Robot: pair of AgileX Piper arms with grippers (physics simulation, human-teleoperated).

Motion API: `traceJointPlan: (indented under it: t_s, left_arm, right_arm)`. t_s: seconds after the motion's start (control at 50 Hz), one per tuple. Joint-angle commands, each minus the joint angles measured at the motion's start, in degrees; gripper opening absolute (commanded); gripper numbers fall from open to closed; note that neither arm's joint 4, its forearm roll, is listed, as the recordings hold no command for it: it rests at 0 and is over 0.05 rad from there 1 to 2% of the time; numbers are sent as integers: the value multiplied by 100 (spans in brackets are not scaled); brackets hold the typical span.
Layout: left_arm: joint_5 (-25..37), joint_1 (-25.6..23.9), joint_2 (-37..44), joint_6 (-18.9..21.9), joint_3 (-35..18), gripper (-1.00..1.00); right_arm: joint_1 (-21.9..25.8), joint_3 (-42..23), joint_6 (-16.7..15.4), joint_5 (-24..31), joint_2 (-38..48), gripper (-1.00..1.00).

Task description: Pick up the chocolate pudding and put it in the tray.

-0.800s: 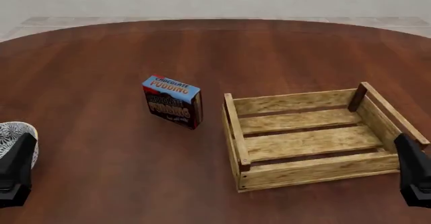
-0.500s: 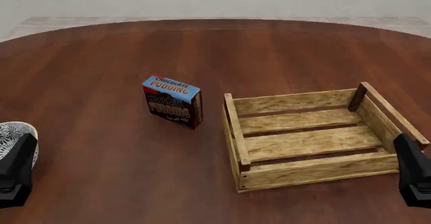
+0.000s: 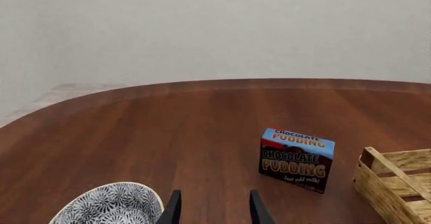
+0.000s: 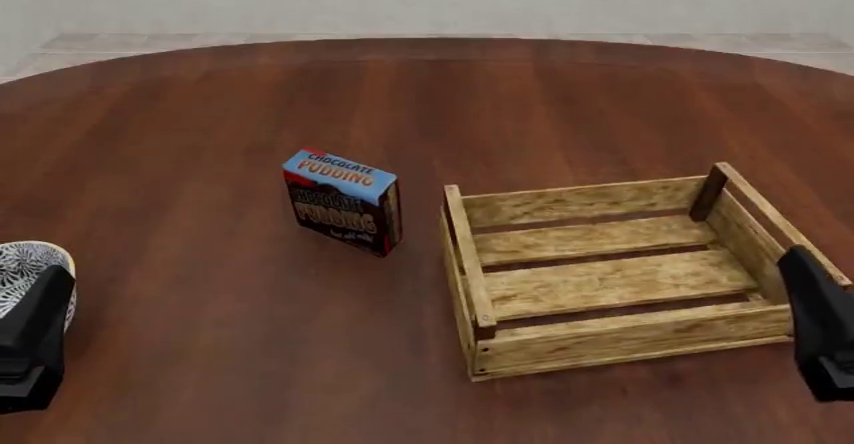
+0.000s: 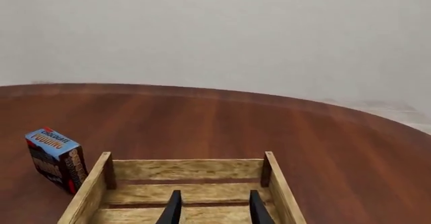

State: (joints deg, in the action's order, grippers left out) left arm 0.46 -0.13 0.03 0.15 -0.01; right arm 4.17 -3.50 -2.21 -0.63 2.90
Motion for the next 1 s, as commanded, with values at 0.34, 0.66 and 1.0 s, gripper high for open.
traceJointPlan:
  t_s: [0.34, 0.66, 1.0]
  left_arm:
    - [16, -49, -2, -6, 0, 100]
    - [23, -95, -2, 13, 0, 100]
    - [-7, -93, 1, 0, -1, 100]
  right_arm:
    - [682, -773, -250, -1334, 1859, 100]
    - [1157, -1449, -446, -1659, 2769, 100]
    - [1575, -2330, -480, -1591, 3791, 100]
